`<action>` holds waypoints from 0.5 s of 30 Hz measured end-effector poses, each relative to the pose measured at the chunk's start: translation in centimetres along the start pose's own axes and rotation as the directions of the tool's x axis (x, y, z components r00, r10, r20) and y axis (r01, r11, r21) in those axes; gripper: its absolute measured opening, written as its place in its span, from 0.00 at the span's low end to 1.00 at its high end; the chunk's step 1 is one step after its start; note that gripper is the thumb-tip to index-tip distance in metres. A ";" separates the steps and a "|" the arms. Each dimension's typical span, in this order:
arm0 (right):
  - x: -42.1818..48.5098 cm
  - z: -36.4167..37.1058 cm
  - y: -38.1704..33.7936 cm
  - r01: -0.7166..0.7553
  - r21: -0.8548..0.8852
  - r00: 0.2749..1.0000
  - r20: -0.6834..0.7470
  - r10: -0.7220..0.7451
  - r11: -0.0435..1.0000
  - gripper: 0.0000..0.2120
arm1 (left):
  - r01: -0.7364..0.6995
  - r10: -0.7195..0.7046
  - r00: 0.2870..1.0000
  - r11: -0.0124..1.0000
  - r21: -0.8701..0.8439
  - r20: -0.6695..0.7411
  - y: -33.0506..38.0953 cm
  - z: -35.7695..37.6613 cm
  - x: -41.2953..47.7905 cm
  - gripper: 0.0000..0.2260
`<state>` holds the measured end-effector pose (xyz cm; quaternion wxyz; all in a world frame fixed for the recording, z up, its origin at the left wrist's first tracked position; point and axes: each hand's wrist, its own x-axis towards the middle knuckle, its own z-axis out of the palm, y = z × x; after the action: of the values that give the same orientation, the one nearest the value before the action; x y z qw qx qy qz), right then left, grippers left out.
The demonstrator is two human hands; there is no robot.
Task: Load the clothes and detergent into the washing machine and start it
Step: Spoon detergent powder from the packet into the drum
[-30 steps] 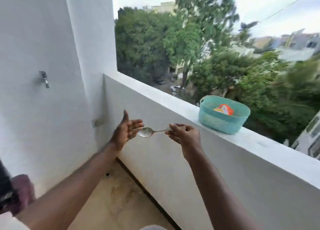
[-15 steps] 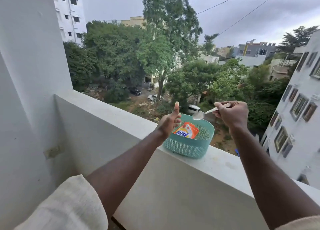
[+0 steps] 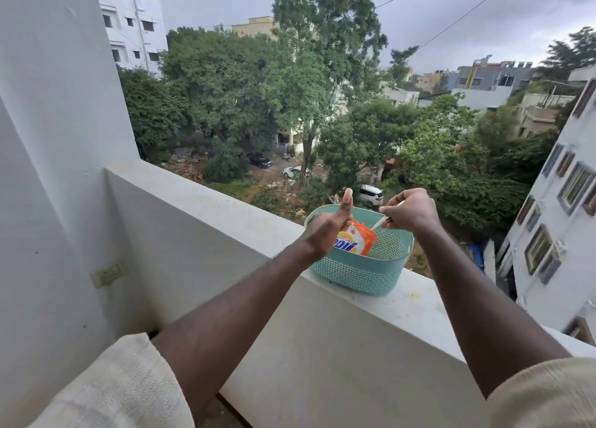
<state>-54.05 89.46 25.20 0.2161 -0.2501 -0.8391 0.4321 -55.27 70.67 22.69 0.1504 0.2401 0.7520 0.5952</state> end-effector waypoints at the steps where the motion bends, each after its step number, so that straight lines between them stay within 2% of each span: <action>1: -0.1 0.3 0.0 -0.012 -0.024 0.999 0.029 0.013 1.000 0.09 | 0.007 -0.007 1.000 1.000 0.000 0.001 0.1 0.0 0.0 0.44; 4: -1.3 1.8 0.1 0.011 -0.216 0.993 0.116 0.015 0.976 0.05 | -0.002 0.001 1.000 1.000 0.031 0.031 0.4 0.3 -0.3 0.50; 6: -2.2 2.6 0.3 0.078 -0.372 0.992 0.120 -0.035 0.925 0.09 | -0.020 0.016 0.998 0.998 0.063 0.061 0.3 0.4 -0.2 0.51; 9: -2.6 2.3 0.0 0.118 -0.450 0.990 0.124 -0.069 0.885 0.13 | -0.010 0.004 0.996 0.998 0.063 0.095 0.4 0.7 -0.3 0.36; 12: -2.9 1.1 -0.3 0.115 -0.516 0.993 0.079 -0.087 0.849 0.11 | -0.084 0.080 0.996 0.991 0.102 0.039 0.2 0.6 -0.8 0.34; 13: -3.3 0.8 -0.6 0.128 -0.554 0.991 0.047 -0.122 0.823 0.11 | -0.121 0.122 0.992 0.983 0.137 0.001 0.2 0.4 -1.2 0.32; 15: -4.2 0.6 -1.4 0.181 -0.572 0.974 -0.008 -0.226 0.800 0.13 | -0.149 0.190 0.977 0.935 0.322 -0.097 0.2 -0.7 -2.3 0.28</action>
<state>-51.46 85.85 25.39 0.2088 -0.2275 -0.9425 0.1274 -53.70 68.91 22.88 0.0103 0.2866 0.8213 0.4933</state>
